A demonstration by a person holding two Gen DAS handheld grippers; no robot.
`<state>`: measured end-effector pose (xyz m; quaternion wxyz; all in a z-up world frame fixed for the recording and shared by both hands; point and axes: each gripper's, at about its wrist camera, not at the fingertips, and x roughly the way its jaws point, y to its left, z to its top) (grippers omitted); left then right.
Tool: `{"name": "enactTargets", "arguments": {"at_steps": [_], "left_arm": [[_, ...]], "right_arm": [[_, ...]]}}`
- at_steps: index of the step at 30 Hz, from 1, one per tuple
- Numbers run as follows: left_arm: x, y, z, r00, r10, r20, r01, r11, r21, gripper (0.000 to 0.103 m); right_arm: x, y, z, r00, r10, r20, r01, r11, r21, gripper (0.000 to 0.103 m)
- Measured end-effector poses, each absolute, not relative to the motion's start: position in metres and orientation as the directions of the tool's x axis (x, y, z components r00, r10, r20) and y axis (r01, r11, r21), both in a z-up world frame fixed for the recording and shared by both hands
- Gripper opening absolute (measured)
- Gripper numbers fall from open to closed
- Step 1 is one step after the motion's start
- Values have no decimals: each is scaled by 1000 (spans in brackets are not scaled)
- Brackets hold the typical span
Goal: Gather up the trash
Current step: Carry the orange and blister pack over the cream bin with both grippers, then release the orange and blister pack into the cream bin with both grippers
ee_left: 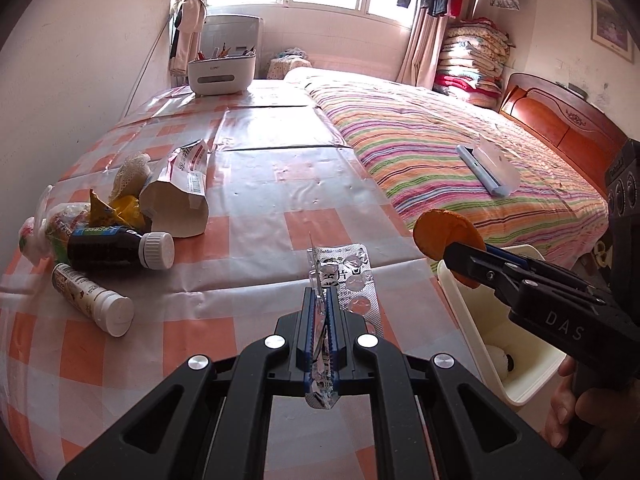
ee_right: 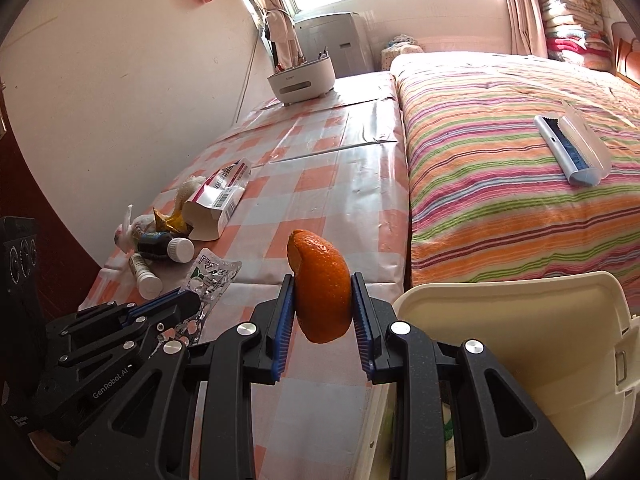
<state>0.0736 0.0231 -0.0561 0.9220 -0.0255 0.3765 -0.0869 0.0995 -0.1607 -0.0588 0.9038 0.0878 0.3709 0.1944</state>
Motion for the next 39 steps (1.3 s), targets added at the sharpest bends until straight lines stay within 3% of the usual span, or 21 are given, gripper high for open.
{"name": "enactTargets", "arguments": {"at_steps": [39], "left_arm": [[75, -97, -63, 626, -352, -695, 380, 917, -122, 6]], "right_arm": [[58, -288, -75, 757, 154, -635, 43, 958, 284, 29]]}}
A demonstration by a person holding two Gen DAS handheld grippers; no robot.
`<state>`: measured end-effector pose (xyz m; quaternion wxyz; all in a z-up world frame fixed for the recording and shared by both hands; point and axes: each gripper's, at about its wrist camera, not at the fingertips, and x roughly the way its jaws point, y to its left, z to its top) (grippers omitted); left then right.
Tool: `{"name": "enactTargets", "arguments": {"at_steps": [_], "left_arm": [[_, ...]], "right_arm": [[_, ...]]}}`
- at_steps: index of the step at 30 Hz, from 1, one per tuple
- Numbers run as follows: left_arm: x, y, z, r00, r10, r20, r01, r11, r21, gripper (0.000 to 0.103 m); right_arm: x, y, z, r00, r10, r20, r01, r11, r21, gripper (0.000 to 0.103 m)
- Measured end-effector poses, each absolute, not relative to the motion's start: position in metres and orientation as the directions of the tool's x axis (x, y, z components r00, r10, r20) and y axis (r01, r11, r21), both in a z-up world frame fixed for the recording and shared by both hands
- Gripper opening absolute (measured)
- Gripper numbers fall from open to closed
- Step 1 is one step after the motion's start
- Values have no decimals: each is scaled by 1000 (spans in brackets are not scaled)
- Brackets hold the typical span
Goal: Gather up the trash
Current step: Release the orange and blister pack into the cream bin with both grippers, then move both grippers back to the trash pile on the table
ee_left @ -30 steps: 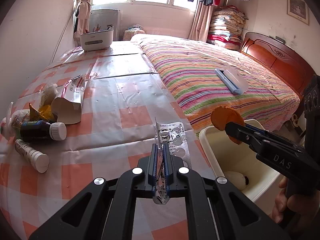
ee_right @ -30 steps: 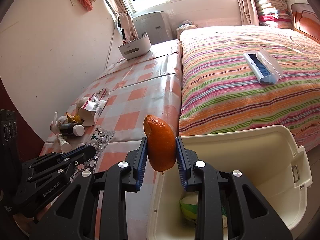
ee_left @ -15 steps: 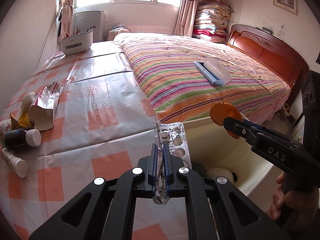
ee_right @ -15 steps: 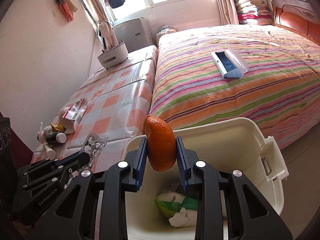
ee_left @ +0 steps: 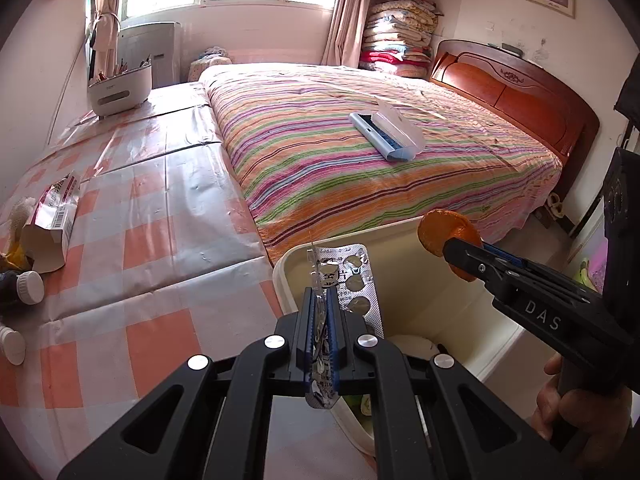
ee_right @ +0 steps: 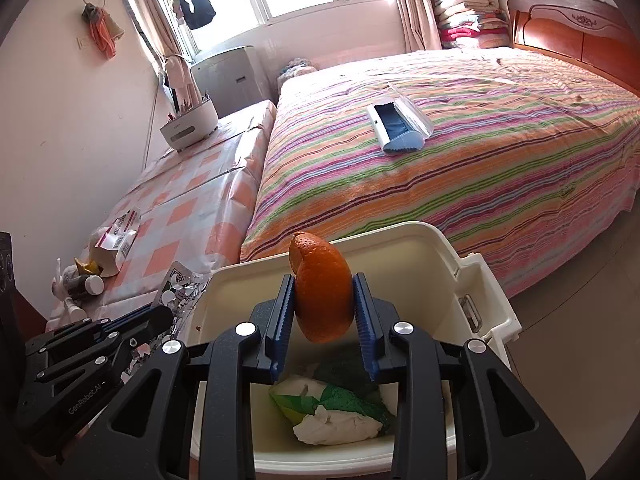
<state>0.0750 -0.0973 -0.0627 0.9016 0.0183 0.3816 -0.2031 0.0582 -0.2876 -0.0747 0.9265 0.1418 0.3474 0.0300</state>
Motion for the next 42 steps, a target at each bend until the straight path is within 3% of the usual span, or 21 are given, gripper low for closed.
{"name": "enactTargets", "arguments": {"at_steps": [7, 17, 20, 21, 22, 23, 26, 42], "left_arm": [[76, -108, -66, 606, -371, -704, 406, 905, -128, 6], [77, -114, -72, 596, -365, -715, 413, 903, -117, 7], [77, -115, -74, 599, -344, -723, 400, 911, -102, 12], [78, -115, -75, 592, -341, -730, 396, 912, -105, 32], [79, -115, -75, 587, -336, -737, 387, 916, -109, 72], [78, -112, -74, 601, -331, -727, 371, 922, -113, 82], [72, -106, -67, 665, -326, -671, 344, 932, -112, 83], [71, -107, -66, 651, -321, -688, 361, 928, -91, 83]], "right_arm": [[55, -294, -76, 761, 128, -636, 74, 957, 281, 30], [54, -295, -73, 773, 116, -623, 86, 955, 284, 48], [54, -296, -72, 777, 114, -619, 89, 954, 288, 51], [54, -297, -72, 778, 113, -618, 91, 953, 288, 51], [54, -297, -72, 778, 112, -618, 93, 953, 289, 51], [54, -298, -72, 779, 111, -618, 95, 952, 291, 51], [53, -299, -72, 779, 112, -616, 96, 951, 294, 52], [55, -299, -72, 779, 121, -615, 95, 947, 306, 52]]}}
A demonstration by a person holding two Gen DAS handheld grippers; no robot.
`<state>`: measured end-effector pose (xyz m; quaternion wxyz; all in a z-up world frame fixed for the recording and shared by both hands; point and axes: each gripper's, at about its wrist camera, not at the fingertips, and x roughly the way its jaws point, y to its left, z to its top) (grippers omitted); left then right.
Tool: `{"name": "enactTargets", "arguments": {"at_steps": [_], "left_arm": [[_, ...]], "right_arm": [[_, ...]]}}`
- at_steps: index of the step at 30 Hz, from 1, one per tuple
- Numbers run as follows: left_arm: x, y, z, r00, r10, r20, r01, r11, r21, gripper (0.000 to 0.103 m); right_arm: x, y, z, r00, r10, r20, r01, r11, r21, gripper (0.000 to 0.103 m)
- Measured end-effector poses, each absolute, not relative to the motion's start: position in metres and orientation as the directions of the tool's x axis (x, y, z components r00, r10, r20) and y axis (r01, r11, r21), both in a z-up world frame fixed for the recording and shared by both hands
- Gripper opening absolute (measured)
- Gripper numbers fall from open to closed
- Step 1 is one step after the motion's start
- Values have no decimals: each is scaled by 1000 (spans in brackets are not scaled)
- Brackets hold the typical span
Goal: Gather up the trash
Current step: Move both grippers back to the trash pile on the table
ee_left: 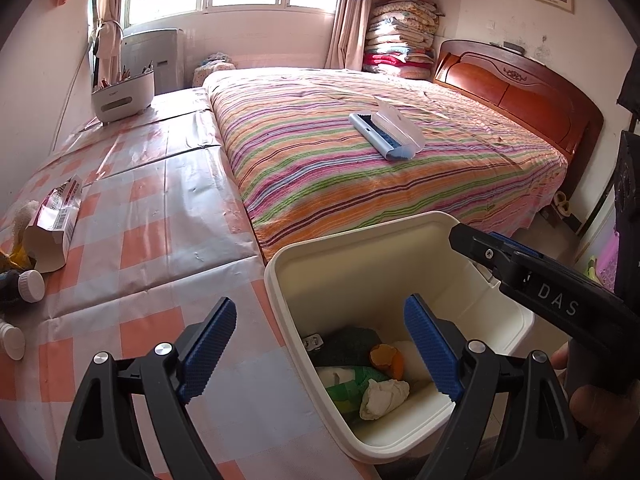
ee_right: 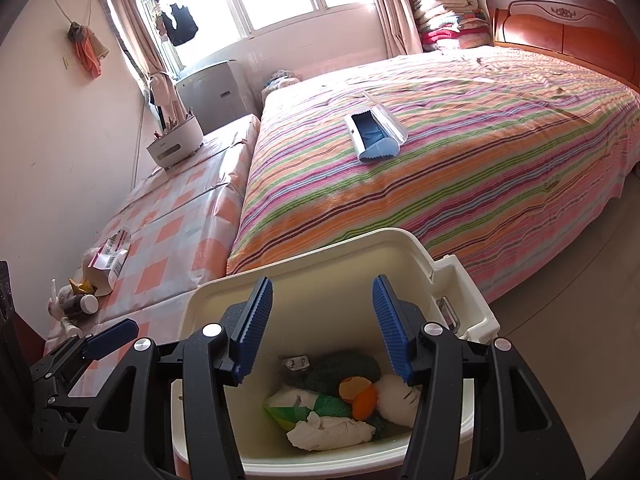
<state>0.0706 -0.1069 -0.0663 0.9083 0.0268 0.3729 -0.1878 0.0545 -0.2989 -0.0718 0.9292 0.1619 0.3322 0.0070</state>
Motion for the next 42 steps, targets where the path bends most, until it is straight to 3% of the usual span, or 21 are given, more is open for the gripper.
{"name": "enactTargets", "arguments": {"at_steps": [27, 42], "left_arm": [[85, -56, -51, 657, -265, -706, 270, 957, -108, 83], [103, 71, -30, 721, -93, -687, 10, 992, -123, 83]], "right_arm": [[78, -246, -67, 756, 203, -623, 2, 950, 311, 60], [104, -187, -57, 732, 293, -615, -110, 942, 318, 60]]}}
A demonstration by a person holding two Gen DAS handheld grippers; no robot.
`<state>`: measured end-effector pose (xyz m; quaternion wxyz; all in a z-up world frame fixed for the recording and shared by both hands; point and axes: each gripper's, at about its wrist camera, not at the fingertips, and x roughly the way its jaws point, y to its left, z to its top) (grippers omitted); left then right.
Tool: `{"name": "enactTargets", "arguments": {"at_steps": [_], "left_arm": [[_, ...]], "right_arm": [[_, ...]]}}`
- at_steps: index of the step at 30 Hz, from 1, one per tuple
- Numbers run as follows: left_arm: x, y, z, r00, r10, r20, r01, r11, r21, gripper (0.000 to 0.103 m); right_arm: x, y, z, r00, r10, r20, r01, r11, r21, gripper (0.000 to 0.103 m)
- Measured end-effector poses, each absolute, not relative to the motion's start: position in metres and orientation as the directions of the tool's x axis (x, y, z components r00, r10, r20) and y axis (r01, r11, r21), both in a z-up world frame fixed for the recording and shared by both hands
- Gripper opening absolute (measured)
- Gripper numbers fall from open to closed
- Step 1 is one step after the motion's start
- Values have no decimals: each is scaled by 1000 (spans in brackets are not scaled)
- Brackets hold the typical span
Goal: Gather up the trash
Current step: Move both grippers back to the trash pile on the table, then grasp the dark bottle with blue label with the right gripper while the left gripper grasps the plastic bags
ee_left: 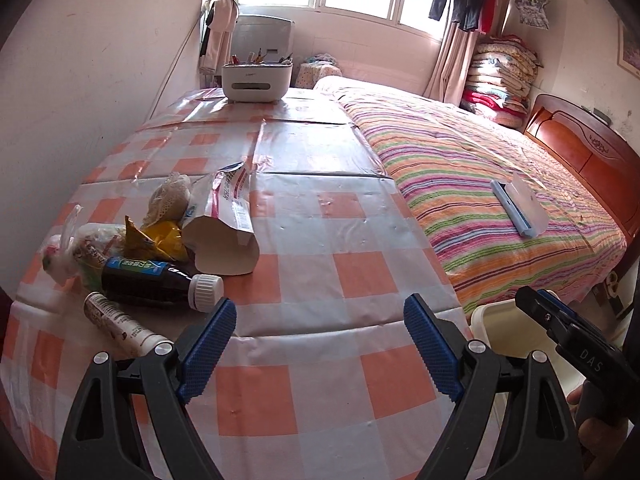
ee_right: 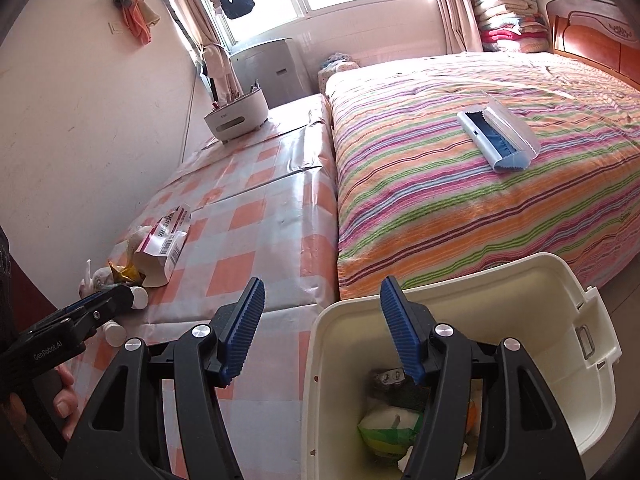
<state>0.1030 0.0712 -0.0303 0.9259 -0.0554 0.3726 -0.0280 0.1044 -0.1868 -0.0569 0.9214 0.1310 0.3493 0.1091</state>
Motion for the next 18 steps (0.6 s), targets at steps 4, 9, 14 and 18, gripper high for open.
{"name": "enactTargets", "arguments": {"at_steps": [4, 9, 14, 18], "left_arm": [[106, 119, -30, 719, -50, -693, -87, 983, -161, 83], [110, 184, -30, 710, -11, -704, -213, 950, -230, 83], [110, 241, -38, 685, 21, -728, -321, 906, -276, 83], [112, 264, -49, 663, 1, -749, -352, 883, -311, 83]], "right_arm": [[113, -158, -55, 709, 349, -613, -175, 929, 326, 60], [123, -115, -49, 666, 438, -604, -290, 898, 331, 60], [136, -68, -47, 592, 545, -594, -416, 837, 355, 60], [142, -24, -47, 522, 604, -603, -514, 786, 343, 60]]}}
